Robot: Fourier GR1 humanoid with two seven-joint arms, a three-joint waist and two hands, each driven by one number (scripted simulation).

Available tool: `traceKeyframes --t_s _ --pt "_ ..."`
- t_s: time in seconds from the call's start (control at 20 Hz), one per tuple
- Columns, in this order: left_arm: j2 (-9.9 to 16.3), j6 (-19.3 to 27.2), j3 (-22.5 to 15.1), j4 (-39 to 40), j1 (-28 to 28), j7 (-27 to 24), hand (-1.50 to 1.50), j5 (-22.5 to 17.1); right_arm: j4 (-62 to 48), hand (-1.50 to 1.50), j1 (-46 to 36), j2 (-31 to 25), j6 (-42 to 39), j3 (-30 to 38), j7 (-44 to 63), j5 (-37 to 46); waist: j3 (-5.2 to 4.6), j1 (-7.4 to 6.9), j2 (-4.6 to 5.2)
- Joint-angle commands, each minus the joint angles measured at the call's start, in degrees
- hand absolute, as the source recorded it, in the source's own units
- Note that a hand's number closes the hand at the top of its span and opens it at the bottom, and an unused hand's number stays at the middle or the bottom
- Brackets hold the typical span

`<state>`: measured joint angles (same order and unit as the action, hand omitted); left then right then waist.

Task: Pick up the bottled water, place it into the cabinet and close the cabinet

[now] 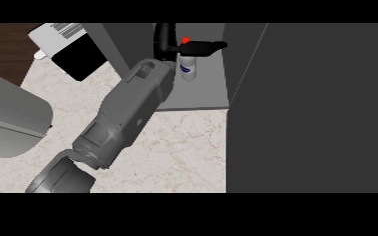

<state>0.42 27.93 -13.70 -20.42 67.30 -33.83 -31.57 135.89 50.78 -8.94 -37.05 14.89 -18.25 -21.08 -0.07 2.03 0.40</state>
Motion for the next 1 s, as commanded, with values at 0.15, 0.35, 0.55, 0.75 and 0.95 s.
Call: traceKeyframes --t_s 0.15,0.35,0.55,0.75,0.95 --pt "-0.4 -3.6 -4.2 -10.4 -6.3 2.3 -1.5 -2.7 4.8 -1.5 -0.7 0.1 1.6 -0.1 4.3 -3.5 0.04 -1.37 -0.62" --pt "-0.4 -1.8 -9.5 -17.8 -12.6 2.1 -1.5 -4.3 8.1 -1.5 1.1 0.4 1.8 -0.8 5.5 -3.8 0.02 -1.04 -0.76" --pt "-0.4 0.8 -12.0 -28.4 -15.6 7.6 -1.5 -4.1 5.5 -1.5 0.0 1.3 1.1 -2.5 4.8 -1.4 0.06 -2.0 -1.02" --pt "0.3 0.9 -14.2 -37.9 -24.6 8.1 -1.5 -2.2 10.2 -1.5 2.1 0.6 3.1 -2.2 7.3 -3.8 0.0 -2.96 -1.13" --pt "3.2 0.3 -17.3 -48.1 -33.7 8.9 -1.5 -1.1 7.8 -1.5 -0.9 -0.1 4.1 -2.0 7.7 -3.0 0.02 -3.18 -0.94"
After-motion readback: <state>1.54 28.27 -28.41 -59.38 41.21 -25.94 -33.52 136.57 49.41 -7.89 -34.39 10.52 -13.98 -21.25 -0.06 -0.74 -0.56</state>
